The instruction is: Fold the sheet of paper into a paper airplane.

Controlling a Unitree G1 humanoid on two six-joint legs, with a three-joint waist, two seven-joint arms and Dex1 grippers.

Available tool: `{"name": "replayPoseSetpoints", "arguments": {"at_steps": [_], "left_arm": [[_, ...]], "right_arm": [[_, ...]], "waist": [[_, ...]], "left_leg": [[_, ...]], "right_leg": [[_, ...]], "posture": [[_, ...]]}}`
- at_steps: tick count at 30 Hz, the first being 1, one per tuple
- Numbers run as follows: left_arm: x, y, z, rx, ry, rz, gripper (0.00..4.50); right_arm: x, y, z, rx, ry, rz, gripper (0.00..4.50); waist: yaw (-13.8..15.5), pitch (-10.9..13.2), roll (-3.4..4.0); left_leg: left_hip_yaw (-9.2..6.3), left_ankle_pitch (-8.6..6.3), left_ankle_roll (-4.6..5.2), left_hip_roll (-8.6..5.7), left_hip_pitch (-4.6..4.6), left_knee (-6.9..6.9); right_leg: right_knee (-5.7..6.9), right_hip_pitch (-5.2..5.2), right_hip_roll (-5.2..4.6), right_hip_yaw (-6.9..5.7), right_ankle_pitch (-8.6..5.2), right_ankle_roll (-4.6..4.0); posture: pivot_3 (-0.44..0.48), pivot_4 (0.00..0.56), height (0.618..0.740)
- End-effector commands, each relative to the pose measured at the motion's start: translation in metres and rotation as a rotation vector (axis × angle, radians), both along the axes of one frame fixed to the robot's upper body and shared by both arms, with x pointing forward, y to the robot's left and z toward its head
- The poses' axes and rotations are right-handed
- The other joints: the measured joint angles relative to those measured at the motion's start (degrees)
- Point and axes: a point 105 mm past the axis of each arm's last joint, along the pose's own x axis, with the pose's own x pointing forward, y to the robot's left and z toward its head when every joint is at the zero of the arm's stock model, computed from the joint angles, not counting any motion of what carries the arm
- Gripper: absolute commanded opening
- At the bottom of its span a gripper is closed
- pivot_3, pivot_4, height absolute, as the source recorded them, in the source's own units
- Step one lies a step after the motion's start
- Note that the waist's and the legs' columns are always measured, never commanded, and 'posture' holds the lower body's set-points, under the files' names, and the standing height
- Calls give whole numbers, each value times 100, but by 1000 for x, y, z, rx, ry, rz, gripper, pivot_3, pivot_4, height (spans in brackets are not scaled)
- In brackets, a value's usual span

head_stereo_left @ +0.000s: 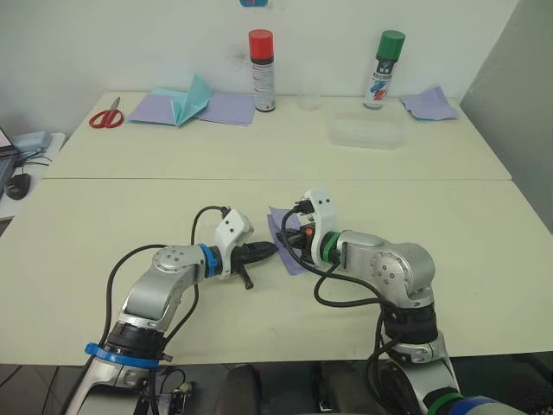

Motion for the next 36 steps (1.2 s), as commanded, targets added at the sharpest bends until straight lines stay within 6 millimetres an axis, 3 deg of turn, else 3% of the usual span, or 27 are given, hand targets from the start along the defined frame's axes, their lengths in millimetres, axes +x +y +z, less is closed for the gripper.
{"name": "replayPoseSetpoints", "arguments": {"at_steps": [1, 11, 18, 22, 31, 36], "left_arm": [[3, -5, 9, -29, -42, -6, 0], [15, -20, -6, -30, -47, 16, 0], [12, -28, -29, 14, 27, 16, 0], [7, -27, -34, 26, 56, 9, 0], [5, -21, -33, 24, 73, 18, 0], [6, -21, -30, 19, 74, 16, 0]], "right_arm": [[-1, 4, 15, -25, -106, 46, 37], [-9, 6, 34, -62, -253, 118, 37], [-8, -2, 28, -236, -434, 117, 37], [-10, -3, 26, -247, -465, 98, 921], [-17, 0, 18, -288, -484, 72, 4284], [-12, -5, 6, -361, -504, 35, 4452]], "waist": [[0, 0, 0], [3, -1, -1], [2, -3, -3], [1, -6, -5], [2, -9, -7], [2, -12, -10]], "left_leg": [[0, 0, 0, -1, 0, 0], [-4, 0, 0, -1, 0, 3], [-1, 0, 0, -4, 1, 8], [-2, 0, 0, -2, 5, 8], [-3, 0, 0, 0, 6, 13], [-1, 0, 0, 0, 6, 13]], "right_leg": [[0, 0, 0, 0, 0, 0], [1, 2, 10, -1, 0, 1], [1, 5, 10, 0, 2, 4], [3, 7, 11, 1, 2, 4], [4, 9, 12, 0, 3, 6], [4, 9, 12, 0, 3, 6]], "posture": [[0, 150, 740], [0, 150, 740], [0, 150, 740], [0, 150, 740], [0, 150, 740], [0, 150, 740]]}}
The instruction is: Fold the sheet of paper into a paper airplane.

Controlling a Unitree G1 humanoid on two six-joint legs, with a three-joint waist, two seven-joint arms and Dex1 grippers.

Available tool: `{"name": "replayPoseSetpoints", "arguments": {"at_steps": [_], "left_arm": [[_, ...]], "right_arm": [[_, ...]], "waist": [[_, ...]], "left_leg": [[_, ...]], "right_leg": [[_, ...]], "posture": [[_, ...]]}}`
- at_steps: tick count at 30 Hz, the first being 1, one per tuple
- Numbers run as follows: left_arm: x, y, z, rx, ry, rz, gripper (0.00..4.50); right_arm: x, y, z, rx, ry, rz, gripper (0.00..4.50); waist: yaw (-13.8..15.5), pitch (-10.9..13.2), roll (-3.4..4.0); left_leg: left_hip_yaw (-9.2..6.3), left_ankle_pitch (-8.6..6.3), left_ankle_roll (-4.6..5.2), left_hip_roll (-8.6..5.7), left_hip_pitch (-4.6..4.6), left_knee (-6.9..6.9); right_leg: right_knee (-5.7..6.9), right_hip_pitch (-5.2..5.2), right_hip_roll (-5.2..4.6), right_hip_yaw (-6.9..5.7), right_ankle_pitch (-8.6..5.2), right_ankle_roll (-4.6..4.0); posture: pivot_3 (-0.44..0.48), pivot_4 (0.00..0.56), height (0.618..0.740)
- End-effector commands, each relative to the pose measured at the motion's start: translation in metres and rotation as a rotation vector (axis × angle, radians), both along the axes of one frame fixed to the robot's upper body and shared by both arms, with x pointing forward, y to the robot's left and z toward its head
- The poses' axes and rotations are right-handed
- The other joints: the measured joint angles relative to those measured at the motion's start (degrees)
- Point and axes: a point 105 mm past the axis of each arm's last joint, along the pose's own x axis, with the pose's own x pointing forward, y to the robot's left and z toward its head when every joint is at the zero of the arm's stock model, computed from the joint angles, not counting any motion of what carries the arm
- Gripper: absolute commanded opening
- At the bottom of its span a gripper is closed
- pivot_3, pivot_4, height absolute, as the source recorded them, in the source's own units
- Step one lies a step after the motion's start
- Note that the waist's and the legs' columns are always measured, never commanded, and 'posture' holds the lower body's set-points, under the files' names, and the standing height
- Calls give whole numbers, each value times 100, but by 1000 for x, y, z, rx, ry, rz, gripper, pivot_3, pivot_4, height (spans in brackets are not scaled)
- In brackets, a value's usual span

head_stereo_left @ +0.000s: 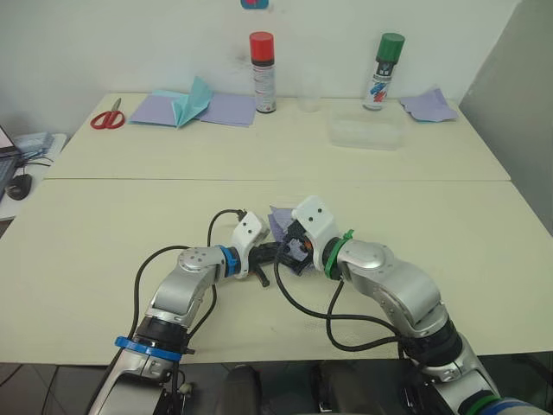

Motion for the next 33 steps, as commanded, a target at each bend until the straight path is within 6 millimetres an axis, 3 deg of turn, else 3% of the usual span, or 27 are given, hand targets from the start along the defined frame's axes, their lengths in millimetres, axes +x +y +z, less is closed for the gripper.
{"name": "replayPoseSetpoints", "arguments": {"at_steps": [1, 12, 19, 24, 26, 29, 33], "left_arm": [[-4, 1, -6, 18, 35, -8, 0], [-1, 4, -8, 34, 35, -4, 0], [1, 0, -10, 44, 28, -19, 0], [4, 1, -9, 44, 19, -11, 0], [5, 2, -9, 44, 18, -10, 0], [6, 2, -9, 46, 15, -10, 0], [7, 1, -8, 49, 7, -12, 0]], "right_arm": [[3, 0, 10, -15, -94, -17, 4452], [7, -9, 2, -125, -187, 2, 4452], [19, -21, 9, -193, -286, 8, 4452], [25, -30, 12, -183, -279, -15, 4452], [24, -29, 8, -113, -200, -30, 4452], [22, -26, 4, -26, -103, -47, 3889], [23, -26, 3, 66, -9, -91, 2479]], "waist": [[-2, 0, 0], [0, 0, -1], [4, 0, -1], [4, 0, 0], [0, 0, -1], [-1, 0, 0], [0, 0, 0]], "left_leg": [[0, 0, 0, 0, 0, 1], [0, 0, 0, 0, 1, 5], [0, 0, 0, 0, 1, 20], [0, 0, 1, 1, 0, 45], [0, 0, 1, 2, 1, 55], [-1, 0, 1, 5, 5, 63], [-2, 0, 1, 5, 5, 67]], "right_leg": [[0, 0, 0, 0, 0, 0], [0, 1, 0, -1, 2, 4], [3, 4, 2, -2, 6, 10], [2, 16, 2, -5, 13, 22], [2, 22, 2, -6, 16, 27], [2, 29, 3, -6, 20, 34], [3, 31, 3, -5, 22, 36]], "posture": [[0, 150, 740], [0, 150, 740], [0, 150, 740], [0, 150, 740], [0, 150, 740], [0, 150, 740], [0, 150, 740]]}}
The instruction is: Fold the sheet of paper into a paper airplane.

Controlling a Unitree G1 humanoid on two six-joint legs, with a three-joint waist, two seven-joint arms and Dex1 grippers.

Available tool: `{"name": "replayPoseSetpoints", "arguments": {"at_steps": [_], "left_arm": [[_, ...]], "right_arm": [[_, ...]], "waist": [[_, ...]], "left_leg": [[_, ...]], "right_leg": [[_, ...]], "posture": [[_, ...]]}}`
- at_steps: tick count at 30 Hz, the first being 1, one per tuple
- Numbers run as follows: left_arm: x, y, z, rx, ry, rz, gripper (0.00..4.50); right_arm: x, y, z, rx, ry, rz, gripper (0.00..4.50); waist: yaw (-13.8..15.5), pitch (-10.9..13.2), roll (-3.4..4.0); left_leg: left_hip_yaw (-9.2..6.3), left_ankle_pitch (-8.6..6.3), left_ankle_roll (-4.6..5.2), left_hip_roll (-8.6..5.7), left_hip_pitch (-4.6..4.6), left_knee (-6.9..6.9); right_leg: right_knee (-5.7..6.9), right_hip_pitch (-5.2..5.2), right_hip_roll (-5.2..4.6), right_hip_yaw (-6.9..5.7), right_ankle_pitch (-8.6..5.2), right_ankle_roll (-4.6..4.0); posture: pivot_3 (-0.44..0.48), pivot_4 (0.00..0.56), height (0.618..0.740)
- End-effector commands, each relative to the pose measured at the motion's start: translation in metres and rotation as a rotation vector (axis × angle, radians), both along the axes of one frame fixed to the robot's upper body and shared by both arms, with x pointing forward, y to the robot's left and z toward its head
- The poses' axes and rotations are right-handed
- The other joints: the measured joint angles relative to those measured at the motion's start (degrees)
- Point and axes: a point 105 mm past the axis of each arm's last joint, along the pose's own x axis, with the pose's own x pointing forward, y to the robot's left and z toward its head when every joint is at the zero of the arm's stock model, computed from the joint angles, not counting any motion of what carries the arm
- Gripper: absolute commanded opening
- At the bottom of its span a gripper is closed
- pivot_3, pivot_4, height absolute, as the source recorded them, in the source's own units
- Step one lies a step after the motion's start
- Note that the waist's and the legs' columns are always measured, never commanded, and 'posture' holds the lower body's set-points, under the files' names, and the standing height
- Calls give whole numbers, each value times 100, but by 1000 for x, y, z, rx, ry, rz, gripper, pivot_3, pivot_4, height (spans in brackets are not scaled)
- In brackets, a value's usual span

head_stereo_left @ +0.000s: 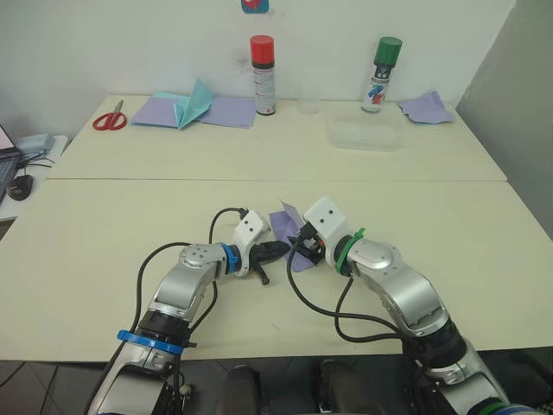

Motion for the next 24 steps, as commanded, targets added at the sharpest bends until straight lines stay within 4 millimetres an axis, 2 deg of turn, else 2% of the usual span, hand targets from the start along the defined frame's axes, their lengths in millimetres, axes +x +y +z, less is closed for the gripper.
{"name": "replayPoseSetpoints", "arguments": {"at_steps": [1, 6, 7, 11, 13, 19, 24], "left_arm": [[0, 2, -7, 32, 17, 1, 0], [1, 3, -8, 39, 15, 2, 0], [1, 4, -7, 40, 13, 3, 0], [4, 6, -3, 41, -8, 12, 0], [6, 6, 4, 31, -25, 15, 0], [11, 11, 22, 28, -77, 42, 0], [2, 13, 25, 27, -81, 46, 0]], "right_arm": [[4, -7, 9, 83, 34, -51, 2029], [13, -19, 15, 203, 107, -146, 227], [14, -20, 17, 242, 129, -162, 24], [13, -21, 14, 463, 321, -238, 24], [10, -19, 12, 511, 394, -249, 24], [10, -7, 18, 626, 503, -275, 24], [11, -2, 22, 663, 524, -282, 24]], "waist": [[1, 0, 0], [1, 0, 0], [2, 0, 0], [0, 0, 1], [0, 0, 2], [0, 1, 3], [-6, 2, 4]], "left_leg": [[1, 0, 0, 0, 0, 1], [2, 0, 0, -1, 0, 3], [1, 0, 0, 0, 0, 3], [-1, 0, 0, 2, 1, 2], [-3, 0, 0, 4, 0, 2], [0, 0, 0, -1, -6, 0], [3, -1, 0, -2, -10, -5]], "right_leg": [[0, 0, 0, 0, 1, 1], [-1, 0, -1, 0, 2, 3], [-1, 1, -1, 0, 2, 3], [1, 1, -1, 1, 2, 3], [2, 0, -1, 3, 2, 2], [-1, -2, -12, 3, 2, 2], [-5, -7, -14, 4, 2, 2]], "posture": [[0, 150, 740], [0, 150, 740], [0, 150, 740], [0, 150, 740], [0, 150, 740], [0, 150, 740], [0, 150, 740]]}}
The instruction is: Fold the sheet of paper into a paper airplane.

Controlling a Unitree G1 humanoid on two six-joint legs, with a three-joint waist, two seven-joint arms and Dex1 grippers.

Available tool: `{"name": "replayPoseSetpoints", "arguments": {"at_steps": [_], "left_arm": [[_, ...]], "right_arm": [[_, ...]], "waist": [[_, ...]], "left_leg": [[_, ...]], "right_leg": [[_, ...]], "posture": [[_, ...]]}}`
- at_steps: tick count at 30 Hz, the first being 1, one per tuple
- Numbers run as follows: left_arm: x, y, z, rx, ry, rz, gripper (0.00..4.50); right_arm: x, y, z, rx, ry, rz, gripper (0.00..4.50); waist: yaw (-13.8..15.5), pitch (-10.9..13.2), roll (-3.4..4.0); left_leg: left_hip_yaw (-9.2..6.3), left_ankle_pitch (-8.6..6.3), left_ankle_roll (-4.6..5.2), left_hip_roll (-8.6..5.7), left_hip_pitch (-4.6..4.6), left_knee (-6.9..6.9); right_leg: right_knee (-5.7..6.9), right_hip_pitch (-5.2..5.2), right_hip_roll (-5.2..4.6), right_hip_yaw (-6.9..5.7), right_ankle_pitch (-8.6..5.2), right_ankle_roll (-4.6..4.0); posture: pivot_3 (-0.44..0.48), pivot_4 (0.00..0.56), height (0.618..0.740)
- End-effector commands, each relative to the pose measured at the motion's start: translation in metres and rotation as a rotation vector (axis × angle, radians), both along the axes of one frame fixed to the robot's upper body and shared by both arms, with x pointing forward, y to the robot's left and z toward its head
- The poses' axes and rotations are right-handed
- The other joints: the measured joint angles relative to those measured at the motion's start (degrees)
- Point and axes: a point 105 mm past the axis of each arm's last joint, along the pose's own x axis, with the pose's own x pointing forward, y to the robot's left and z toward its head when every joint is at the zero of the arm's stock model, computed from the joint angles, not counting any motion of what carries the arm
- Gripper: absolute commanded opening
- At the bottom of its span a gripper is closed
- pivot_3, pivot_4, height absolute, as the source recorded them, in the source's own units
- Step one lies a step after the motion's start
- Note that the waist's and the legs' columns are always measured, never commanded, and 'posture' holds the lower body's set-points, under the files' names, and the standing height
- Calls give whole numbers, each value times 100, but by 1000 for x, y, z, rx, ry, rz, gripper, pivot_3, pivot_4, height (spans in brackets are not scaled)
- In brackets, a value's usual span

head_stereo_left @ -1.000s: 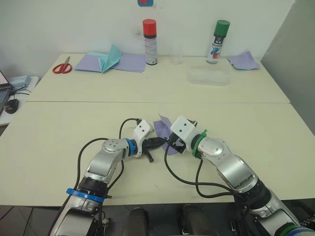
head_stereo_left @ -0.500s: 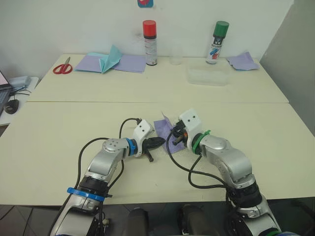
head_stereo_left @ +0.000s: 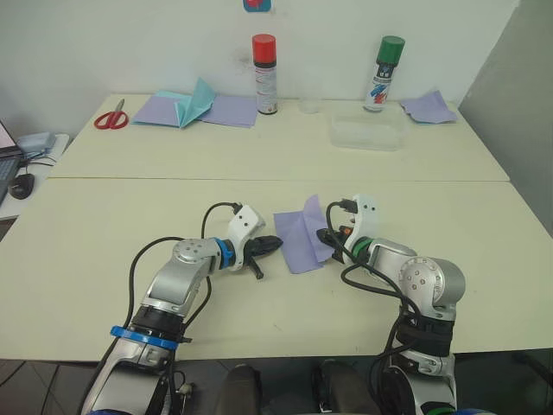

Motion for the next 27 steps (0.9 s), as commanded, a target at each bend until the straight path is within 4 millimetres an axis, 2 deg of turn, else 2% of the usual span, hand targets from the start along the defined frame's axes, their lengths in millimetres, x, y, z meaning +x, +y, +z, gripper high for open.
{"name": "replayPoseSetpoints", "arguments": {"at_steps": [1, 8, 14, 18, 21, 25, 27], "left_arm": [[-6, -2, 15, -17, -51, -5, 0], [-10, -1, 20, -38, -66, 10, 0], [-15, -4, 57, -148, -115, -19, 0], [-13, -3, 64, -131, -125, -14, 0], [-11, -13, 55, -120, -107, -19, 0], [-14, -32, 18, -74, -44, -15, 0], [-11, -35, 4, -57, -24, 10, 0]], "right_arm": [[1, 42, 33, 150, -54, 74, 24], [2, 43, 35, 149, -69, 93, 24], [2, 48, 46, 193, -85, 125, 24], [3, 52, 49, 212, -76, 141, 24], [4, 53, 45, 210, -63, 142, 24], [3, 54, 42, 202, -52, 141, 24], [3, 53, 40, 199, -49, 139, 24]], "waist": [[-5, 0, 0], [-13, 1, 2], [-13, 2, 2], [-13, 2, 2], [-11, 2, 3], [-7, 2, 3], [-5, 2, 2]], "left_leg": [[0, 0, 0, 1, 1, -1], [-2, 0, 0, 0, 0, -1], [-2, 0, 0, 1, -7, -1], [-3, 0, 0, -2, -27, 1], [-3, 0, 0, -3, -30, 0], [-2, 0, 1, -3, -37, 2], [1, 0, 1, -4, -37, 1]], "right_leg": [[0, 0, 0, 1, 0, 0], [0, -1, 0, 2, 0, 0], [-2, -4, -1, 1, 0, 0], [-1, -24, 2, 0, 0, 1], [-3, -26, 2, 0, 0, 1], [-4, -27, -3, 0, 1, 1], [-5, -28, -5, 0, 1, 2]], "posture": [[0, 150, 740], [0, 150, 740], [0, 150, 740], [0, 150, 740], [0, 150, 740], [0, 150, 740], [0, 150, 740]]}}
